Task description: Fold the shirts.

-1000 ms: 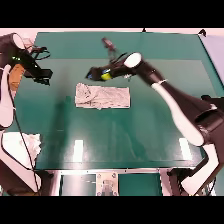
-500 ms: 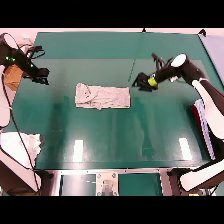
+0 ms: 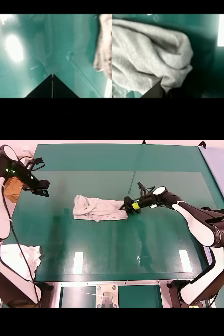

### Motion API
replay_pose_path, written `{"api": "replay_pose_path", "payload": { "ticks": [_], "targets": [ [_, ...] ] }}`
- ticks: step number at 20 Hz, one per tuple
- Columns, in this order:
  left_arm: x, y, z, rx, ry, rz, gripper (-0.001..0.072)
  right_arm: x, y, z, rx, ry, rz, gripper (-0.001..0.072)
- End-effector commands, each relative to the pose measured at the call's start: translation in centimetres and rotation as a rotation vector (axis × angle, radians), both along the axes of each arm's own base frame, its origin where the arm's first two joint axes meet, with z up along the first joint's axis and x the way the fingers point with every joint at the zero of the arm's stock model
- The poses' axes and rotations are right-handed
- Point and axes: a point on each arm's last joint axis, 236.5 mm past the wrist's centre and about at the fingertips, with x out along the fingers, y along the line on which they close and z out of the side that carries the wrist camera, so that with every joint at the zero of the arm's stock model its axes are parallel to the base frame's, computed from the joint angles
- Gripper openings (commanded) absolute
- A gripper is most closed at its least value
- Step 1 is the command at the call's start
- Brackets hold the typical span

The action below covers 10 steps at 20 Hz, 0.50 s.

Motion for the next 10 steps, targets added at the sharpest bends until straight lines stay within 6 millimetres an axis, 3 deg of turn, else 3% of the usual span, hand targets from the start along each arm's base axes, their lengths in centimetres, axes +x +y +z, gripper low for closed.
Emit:
{"api": "replay_pose_path", "payload": {
  "ticks": [1,3,5,6,8,10],
  "targets": [
    [-0.5,-0.1,0.0,-0.004,0.018,-0.004,0.0024,1.4,2.8,4.8,0.097,-0.098,0.037,0.0013],
    [-0.8,-0.1,0.0,-0.006,0.032,-0.008,0.0024,3.8,1.0,12.0,0.127,-0.242,0.020,0.0012],
    [-1.0,-0.1,0.0,-0.007,0.038,-0.010,0.0024,5.5,-3.5,21.2,0.130,-0.432,-0.025,0.0012],
    [-1.0,-0.1,0.0,-0.007,0.039,-0.009,0.0024,5.8,-6.6,24.7,0.096,-0.495,-0.063,0.0012],
    [-0.9,-0.2,0.0,-0.010,0.039,-0.006,0.0024,5.3,-14.5,28.9,-0.028,-0.522,-0.184,0.0012],
    [-0.9,-0.6,0.2,-0.029,0.040,0.010,0.0024,3.9,-23.0,30.5,-0.163,-0.505,-0.313,0.0012]
  ]
}}
